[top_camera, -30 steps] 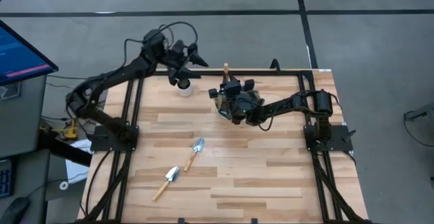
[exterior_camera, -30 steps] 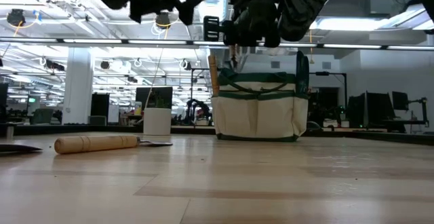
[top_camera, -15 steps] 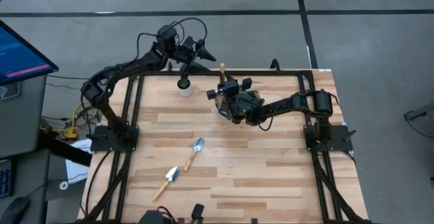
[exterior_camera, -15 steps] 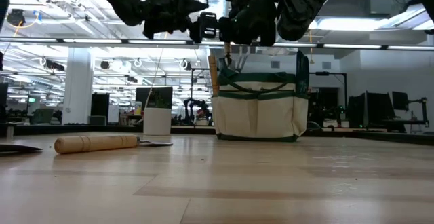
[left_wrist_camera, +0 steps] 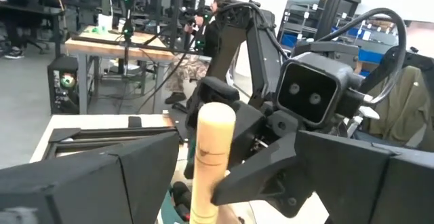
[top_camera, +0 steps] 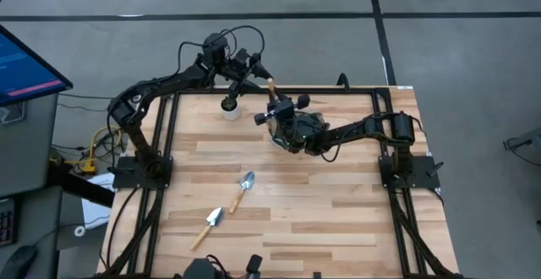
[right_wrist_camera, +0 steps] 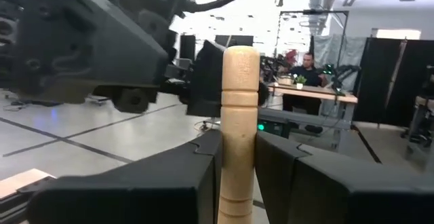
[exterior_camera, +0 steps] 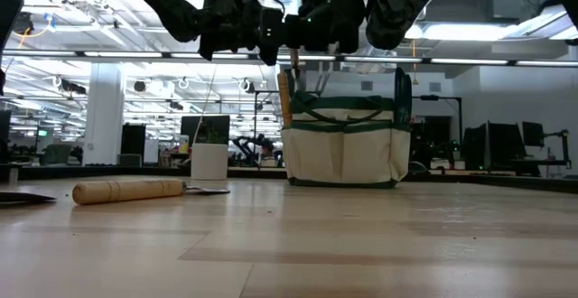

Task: Pick & Place Garden tools in Gardening bag
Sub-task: Put the brown trowel into the gardening bag

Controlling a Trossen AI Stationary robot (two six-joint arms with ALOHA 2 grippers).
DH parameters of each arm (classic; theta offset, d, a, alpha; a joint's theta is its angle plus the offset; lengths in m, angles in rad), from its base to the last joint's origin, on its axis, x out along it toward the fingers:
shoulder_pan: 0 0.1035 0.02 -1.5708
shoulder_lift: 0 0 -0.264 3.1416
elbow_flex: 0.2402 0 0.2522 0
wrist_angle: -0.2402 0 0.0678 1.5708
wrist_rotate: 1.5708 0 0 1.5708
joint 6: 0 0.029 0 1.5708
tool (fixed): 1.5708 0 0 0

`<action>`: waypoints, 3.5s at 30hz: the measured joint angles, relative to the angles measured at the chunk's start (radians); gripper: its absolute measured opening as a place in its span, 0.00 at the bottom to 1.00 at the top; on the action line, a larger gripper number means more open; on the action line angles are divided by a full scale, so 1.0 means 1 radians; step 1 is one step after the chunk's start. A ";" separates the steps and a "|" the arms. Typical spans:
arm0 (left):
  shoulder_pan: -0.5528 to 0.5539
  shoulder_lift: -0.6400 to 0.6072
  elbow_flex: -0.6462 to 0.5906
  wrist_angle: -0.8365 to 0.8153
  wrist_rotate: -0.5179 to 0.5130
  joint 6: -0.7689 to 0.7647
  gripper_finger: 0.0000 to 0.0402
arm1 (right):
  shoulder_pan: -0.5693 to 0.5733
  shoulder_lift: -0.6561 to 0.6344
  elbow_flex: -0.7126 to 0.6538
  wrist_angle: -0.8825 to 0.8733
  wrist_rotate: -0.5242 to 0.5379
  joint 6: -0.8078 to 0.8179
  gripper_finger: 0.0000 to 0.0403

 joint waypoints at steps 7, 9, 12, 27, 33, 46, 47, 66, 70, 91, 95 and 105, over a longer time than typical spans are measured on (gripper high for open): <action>-0.001 0.001 0.000 0.021 0.014 -0.003 0.71 | 0.000 0.000 0.001 -0.001 -0.025 0.001 0.13; -0.004 0.005 0.000 0.024 0.014 -0.004 0.70 | 0.000 0.000 0.001 -0.001 -0.026 0.000 0.13; -0.013 0.005 0.000 0.029 0.013 0.000 0.65 | 0.000 0.000 0.001 -0.001 -0.031 0.001 0.13; -0.023 0.005 0.000 0.048 0.008 0.019 0.12 | 0.014 0.000 0.002 0.002 -0.042 0.005 0.13; -0.023 0.005 -0.001 0.049 0.008 0.031 0.12 | 0.015 -0.006 0.002 -0.004 -0.041 0.001 0.13; 0.021 0.005 -0.002 0.112 0.038 0.006 0.12 | 0.075 -0.015 0.080 0.026 0.081 -0.265 0.47; 0.025 0.005 -0.002 0.116 0.042 0.006 0.12 | 0.083 -0.023 0.080 0.024 0.104 -0.284 0.48; -0.027 0.003 0.016 0.193 0.107 -0.001 0.12 | 0.573 -0.651 0.080 -0.334 0.225 -0.301 0.08; -0.026 0.017 0.053 0.191 0.121 -0.005 0.12 | 0.699 -0.909 0.081 -0.747 -0.034 -0.057 0.03; -0.036 0.344 0.340 0.189 0.288 -0.163 0.12 | 0.485 -1.041 0.079 -1.357 -0.422 0.447 0.00; -0.047 0.360 0.340 0.192 0.291 -0.098 0.12 | 0.459 -1.040 0.080 -1.358 -0.423 0.460 0.00; -0.047 0.361 0.340 0.187 0.173 0.073 0.12 | 0.443 -1.024 0.080 -1.362 -0.443 0.463 0.00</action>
